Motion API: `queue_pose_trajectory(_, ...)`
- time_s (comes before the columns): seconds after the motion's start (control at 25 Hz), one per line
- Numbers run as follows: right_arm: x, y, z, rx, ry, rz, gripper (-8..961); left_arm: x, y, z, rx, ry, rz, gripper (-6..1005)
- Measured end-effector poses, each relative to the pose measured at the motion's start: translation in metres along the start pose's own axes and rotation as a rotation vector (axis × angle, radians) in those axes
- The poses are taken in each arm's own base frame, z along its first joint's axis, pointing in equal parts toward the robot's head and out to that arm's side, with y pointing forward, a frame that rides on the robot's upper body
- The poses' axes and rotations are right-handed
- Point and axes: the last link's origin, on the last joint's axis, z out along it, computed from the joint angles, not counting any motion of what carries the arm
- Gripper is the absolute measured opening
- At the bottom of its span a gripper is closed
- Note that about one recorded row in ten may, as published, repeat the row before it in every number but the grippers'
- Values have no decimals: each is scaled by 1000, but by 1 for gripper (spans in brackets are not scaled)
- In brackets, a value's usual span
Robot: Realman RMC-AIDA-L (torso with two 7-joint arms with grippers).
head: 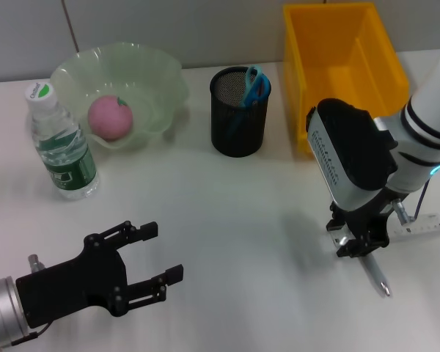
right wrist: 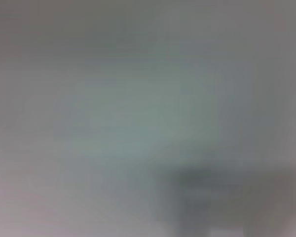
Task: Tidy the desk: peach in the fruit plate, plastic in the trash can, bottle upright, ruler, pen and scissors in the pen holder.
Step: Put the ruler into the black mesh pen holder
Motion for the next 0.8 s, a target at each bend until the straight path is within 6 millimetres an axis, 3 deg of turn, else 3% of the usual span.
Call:
queue_pose_trajectory(0.4, -3, 2, -27, -6, -127, 50, 386, 2, 0, 0, -2, 3, 1, 809)
queue_pose_trajectory(0.8, -1, 4, -37, 5, -318, 97, 386, 2, 0, 1, -5, 1, 1, 808)
